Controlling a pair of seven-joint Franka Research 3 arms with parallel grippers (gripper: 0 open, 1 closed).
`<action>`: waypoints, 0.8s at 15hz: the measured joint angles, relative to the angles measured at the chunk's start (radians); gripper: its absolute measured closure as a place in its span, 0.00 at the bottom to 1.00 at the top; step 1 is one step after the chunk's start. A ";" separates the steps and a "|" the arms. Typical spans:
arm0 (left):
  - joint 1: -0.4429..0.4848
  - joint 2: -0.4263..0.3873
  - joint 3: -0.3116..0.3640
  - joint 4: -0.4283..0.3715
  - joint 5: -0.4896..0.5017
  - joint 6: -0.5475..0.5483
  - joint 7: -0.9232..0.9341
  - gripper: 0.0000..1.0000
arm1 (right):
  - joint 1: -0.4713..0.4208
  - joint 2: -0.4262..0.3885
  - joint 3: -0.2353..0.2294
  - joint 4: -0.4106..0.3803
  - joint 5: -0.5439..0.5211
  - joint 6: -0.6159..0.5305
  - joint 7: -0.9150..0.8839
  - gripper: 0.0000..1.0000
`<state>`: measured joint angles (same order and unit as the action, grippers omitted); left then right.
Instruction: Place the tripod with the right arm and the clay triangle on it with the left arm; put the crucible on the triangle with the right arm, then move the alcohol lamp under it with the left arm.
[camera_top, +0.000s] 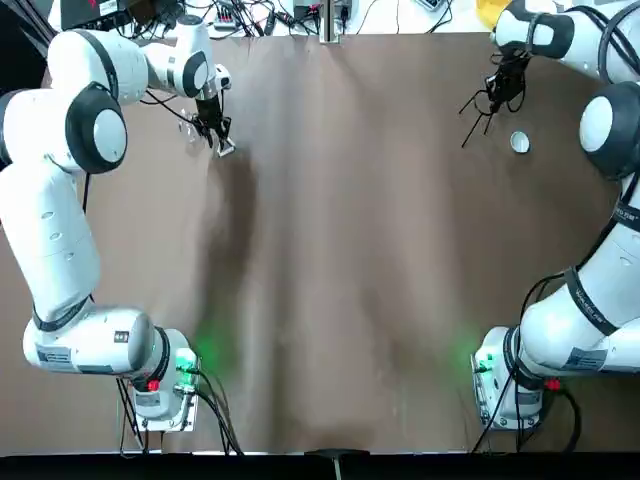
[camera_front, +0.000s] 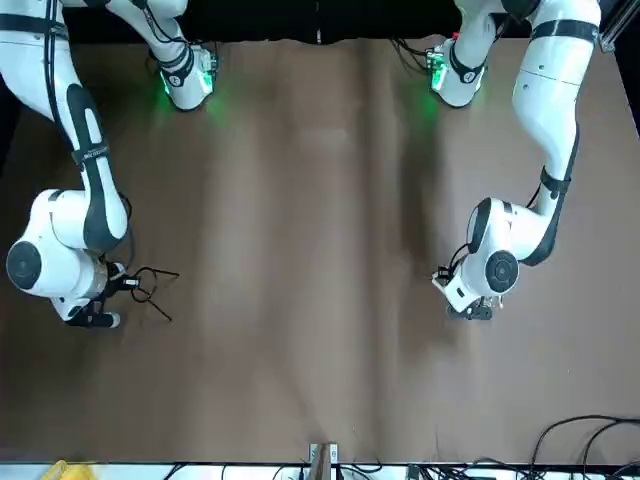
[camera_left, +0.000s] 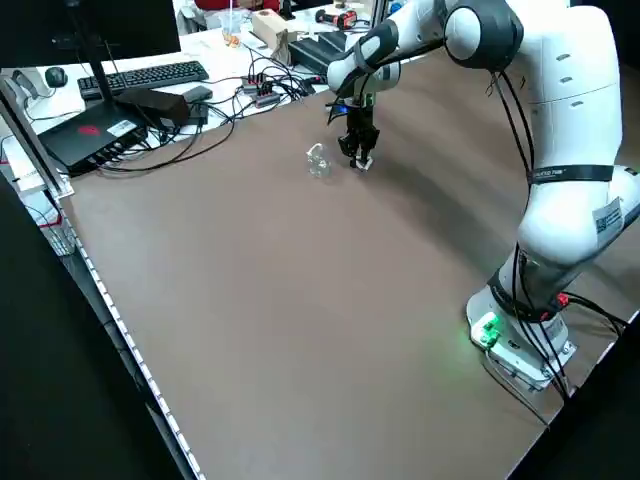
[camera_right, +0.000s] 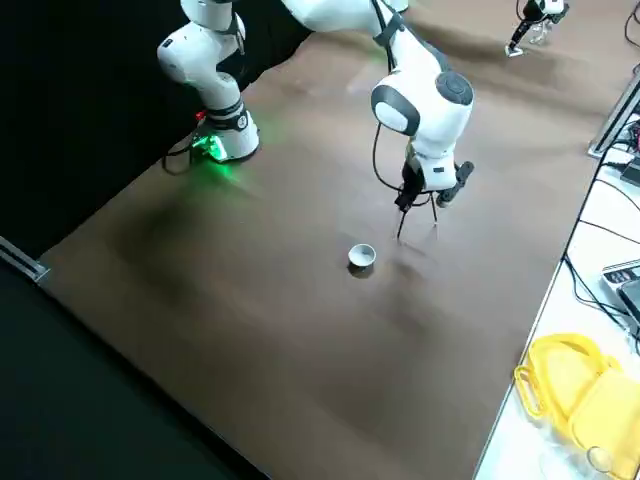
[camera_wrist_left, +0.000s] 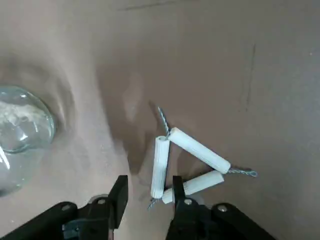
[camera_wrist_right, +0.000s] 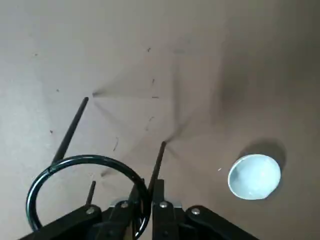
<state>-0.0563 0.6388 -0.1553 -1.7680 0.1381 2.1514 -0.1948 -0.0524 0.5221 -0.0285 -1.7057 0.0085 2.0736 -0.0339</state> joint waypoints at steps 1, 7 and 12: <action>0.000 0.002 0.000 -0.001 0.000 0.000 0.000 0.56 | -0.002 0.000 -0.003 0.000 -0.001 0.000 0.000 0.90; 0.000 0.012 0.001 0.000 0.011 0.025 0.000 0.59 | 0.042 -0.005 0.019 0.025 0.013 0.000 0.042 0.91; 0.000 0.014 0.000 0.000 0.011 0.029 0.000 0.71 | 0.236 -0.049 0.033 0.087 0.015 -0.126 0.366 0.91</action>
<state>-0.0564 0.6527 -0.1555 -1.7684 0.1489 2.1800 -0.1948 0.1832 0.4735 0.0042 -1.6190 0.0234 1.9475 0.3319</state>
